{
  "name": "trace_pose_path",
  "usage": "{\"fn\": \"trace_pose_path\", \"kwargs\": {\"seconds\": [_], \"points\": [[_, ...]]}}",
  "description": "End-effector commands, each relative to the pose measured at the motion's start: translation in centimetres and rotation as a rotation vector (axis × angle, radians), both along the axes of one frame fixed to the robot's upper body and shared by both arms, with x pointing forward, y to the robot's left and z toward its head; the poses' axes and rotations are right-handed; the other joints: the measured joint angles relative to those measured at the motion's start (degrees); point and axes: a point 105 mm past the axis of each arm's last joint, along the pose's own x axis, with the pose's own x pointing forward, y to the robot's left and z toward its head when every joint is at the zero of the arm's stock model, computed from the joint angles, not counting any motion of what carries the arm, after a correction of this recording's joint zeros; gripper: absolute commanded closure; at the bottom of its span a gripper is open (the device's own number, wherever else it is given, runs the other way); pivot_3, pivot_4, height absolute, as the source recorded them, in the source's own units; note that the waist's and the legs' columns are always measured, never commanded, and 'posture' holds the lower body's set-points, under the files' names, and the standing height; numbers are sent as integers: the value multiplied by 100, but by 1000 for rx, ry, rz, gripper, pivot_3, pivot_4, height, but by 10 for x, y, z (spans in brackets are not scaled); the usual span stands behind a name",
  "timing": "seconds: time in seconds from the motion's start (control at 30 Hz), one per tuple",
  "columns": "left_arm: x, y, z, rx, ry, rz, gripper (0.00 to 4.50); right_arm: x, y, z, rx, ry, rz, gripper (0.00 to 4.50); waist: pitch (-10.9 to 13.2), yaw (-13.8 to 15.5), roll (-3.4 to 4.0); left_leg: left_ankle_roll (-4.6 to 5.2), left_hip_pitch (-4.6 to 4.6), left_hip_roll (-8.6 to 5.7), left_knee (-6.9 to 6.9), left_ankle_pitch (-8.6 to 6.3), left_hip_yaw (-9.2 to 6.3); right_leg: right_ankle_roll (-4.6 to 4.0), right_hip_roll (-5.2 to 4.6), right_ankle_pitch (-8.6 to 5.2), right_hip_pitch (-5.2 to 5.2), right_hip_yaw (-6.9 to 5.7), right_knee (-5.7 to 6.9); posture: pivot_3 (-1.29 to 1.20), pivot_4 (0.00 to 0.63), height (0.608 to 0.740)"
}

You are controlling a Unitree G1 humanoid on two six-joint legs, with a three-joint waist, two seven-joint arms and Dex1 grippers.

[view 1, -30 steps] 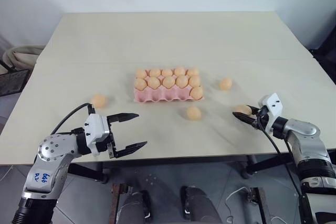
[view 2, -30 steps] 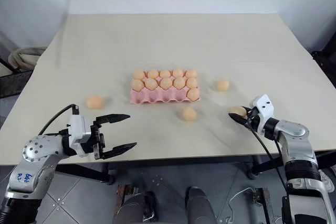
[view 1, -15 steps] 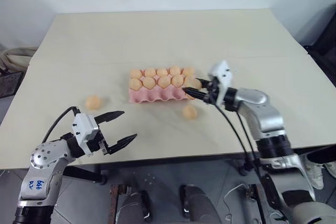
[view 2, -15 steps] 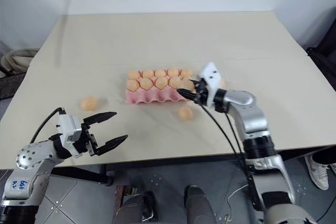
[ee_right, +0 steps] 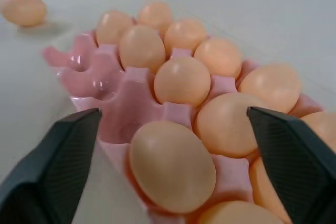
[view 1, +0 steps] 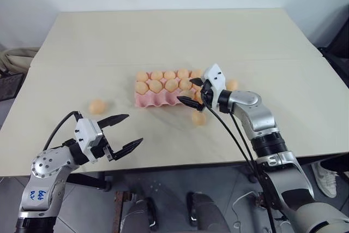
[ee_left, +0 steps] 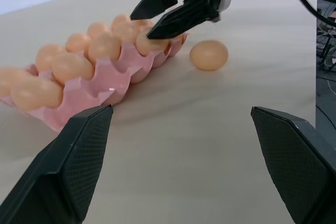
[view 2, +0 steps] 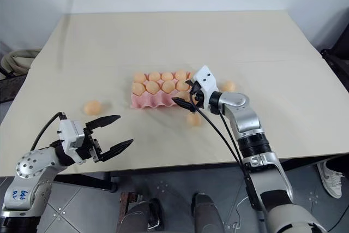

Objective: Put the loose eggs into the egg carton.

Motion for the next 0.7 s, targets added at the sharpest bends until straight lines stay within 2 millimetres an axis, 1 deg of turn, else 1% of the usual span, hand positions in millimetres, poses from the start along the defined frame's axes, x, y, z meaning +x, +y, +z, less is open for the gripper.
{"fn": "trace_pose_path", "kwargs": {"seconds": [0.03,0.07,0.13,0.2,0.3,0.43,0.5,0.57,0.63,0.7], "points": [[0,-5,9,-6,-41,-24,0,-16,-12,26,61,-87,39,30,0,8,0,2,0,0,0,-1,0,0,0,0,0,-1,0,0,150,740],[1,-7,10,-7,-44,-33,0,-23,-19,27,71,-97,45,30,0,20,0,3,0,1,0,-1,0,0,0,0,0,-1,0,0,150,740],[5,-12,12,-8,-49,-59,0,-39,-43,22,81,-107,44,30,-1,90,-1,3,0,1,0,-1,-7,0,1,0,3,-10,-3,0,150,740],[8,-15,12,-8,-50,-84,0,-52,-70,13,73,-108,11,30,-1,141,-1,4,-1,-2,-1,-3,-11,-1,-3,-1,7,-17,-11,0,150,740],[11,-20,13,-15,-32,-135,0,-69,-113,0,82,-105,-93,30,-1,207,-1,9,-1,-6,4,-6,-6,1,-6,0,13,-19,-18,0,150,740],[18,-20,13,-19,-15,-163,0,-92,-164,-16,47,-108,-245,30,-1,223,-1,11,2,-5,7,-6,-6,8,1,4,15,-18,-20,0,150,740],[23,-18,12,-18,-5,-157,0,-105,-185,-22,28,-120,-306,30,-1,218,-1,10,8,-5,8,-4,-8,8,5,5,19,-19,-18,0,150,740],[27,-16,11,-17,4,-158,0,-117,-199,-30,-15,-117,-346,30,-1,222,-1,8,16,-4,9,-3,-13,8,9,5,24,-18,-16,0,150,740],[30,-15,11,-16,1,-161,0,-126,-208,-34,-13,-108,-378,30,-1,201,-1,8,20,-4,11,-2,-17,8,11,4,28,-19,-16,0,150,740],[32,-15,12,-15,-6,-162,0,-132,-209,-37,-23,-115,-387,30,-1,194,-1,9,22,-3,13,-1,-21,7,11,4,31,-16,-16,0,150,740]]}}
